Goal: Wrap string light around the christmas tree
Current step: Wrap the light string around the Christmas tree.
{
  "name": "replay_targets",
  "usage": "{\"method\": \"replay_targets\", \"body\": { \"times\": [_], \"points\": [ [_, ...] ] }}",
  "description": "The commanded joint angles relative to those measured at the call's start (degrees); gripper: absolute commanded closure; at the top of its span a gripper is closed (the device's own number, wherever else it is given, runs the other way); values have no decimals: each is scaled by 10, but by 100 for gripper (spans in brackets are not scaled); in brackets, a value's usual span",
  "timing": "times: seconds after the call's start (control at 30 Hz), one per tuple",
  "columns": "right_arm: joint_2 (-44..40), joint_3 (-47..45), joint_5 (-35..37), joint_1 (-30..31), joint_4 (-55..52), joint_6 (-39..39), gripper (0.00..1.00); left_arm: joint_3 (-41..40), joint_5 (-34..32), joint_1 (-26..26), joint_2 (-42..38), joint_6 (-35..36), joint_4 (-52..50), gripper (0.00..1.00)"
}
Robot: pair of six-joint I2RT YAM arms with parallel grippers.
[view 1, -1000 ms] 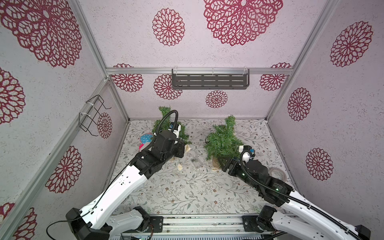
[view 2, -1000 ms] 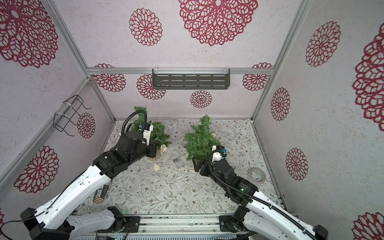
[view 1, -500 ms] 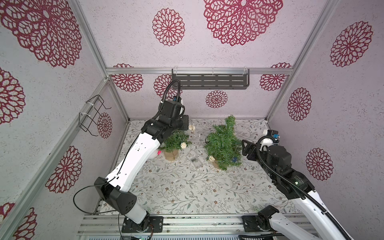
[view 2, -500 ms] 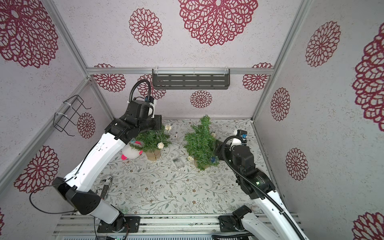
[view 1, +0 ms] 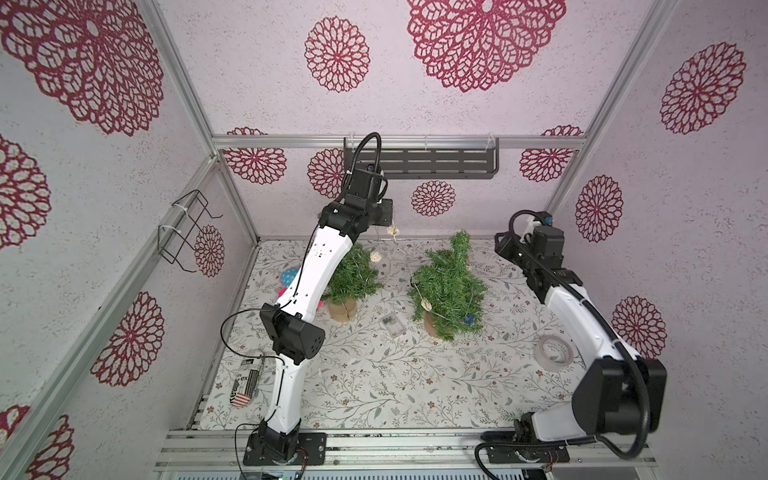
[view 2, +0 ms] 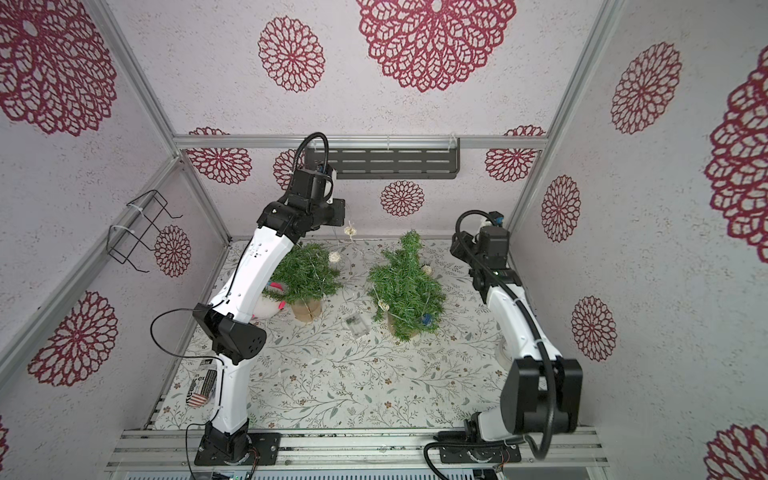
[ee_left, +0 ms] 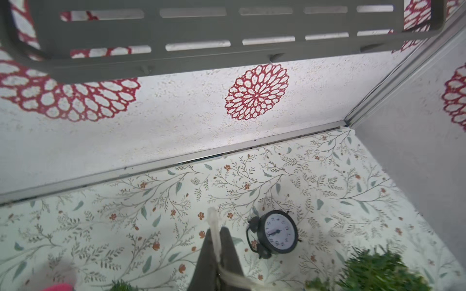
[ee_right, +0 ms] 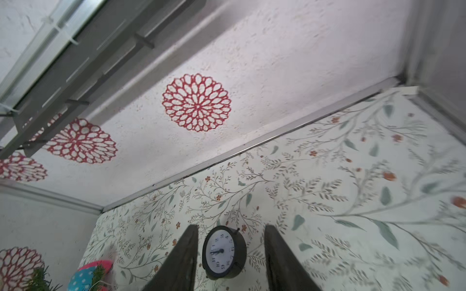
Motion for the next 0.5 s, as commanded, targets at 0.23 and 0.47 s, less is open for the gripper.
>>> {"method": "replay_targets", "body": {
  "times": [0.23,0.47],
  "points": [
    [113,49,-233,44,121,-118,60,-146,118,-12,-8,263,411,100],
    [171,93,-323,48,129,-181,57,-97,178,-9,69,239,588,100]
  ]
}}
